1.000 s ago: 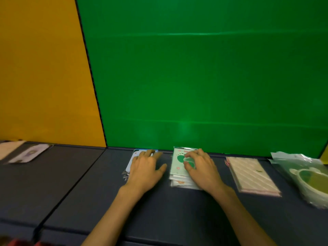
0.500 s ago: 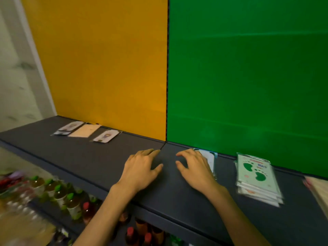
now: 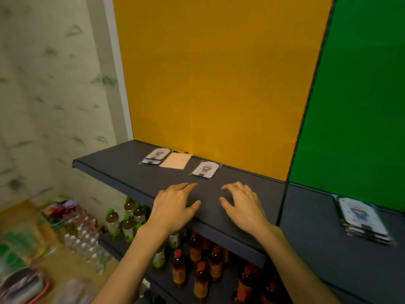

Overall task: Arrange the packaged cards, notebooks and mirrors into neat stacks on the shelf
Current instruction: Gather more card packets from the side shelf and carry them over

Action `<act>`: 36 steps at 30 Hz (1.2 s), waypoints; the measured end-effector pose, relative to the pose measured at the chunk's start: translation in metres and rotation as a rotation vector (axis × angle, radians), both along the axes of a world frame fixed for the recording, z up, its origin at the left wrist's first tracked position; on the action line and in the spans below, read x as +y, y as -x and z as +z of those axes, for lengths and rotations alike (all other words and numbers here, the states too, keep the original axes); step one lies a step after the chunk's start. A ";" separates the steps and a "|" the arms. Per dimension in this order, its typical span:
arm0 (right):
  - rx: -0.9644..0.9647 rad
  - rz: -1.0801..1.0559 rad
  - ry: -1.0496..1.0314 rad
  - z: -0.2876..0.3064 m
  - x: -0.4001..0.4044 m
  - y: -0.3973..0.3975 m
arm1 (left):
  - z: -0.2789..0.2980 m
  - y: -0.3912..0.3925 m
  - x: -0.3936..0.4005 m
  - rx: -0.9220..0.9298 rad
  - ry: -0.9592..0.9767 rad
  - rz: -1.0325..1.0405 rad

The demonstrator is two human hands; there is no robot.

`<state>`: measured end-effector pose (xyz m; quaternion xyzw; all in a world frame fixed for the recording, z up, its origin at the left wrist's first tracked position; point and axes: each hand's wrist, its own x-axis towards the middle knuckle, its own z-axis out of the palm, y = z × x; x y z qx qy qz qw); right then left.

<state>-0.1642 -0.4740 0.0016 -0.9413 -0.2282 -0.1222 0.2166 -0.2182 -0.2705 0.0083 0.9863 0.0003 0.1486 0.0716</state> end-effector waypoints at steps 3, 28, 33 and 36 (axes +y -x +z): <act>0.011 -0.005 0.015 -0.002 0.041 -0.003 | -0.005 0.003 0.044 0.001 0.013 0.016; 0.023 -0.141 -0.002 -0.003 0.236 -0.175 | -0.014 -0.188 0.269 0.100 0.036 -0.002; 0.046 -0.202 0.026 -0.009 0.243 -0.192 | -0.024 -0.232 0.280 0.129 0.057 0.000; 0.058 -0.235 0.041 -0.010 0.246 -0.197 | -0.029 -0.255 0.281 0.127 0.086 0.057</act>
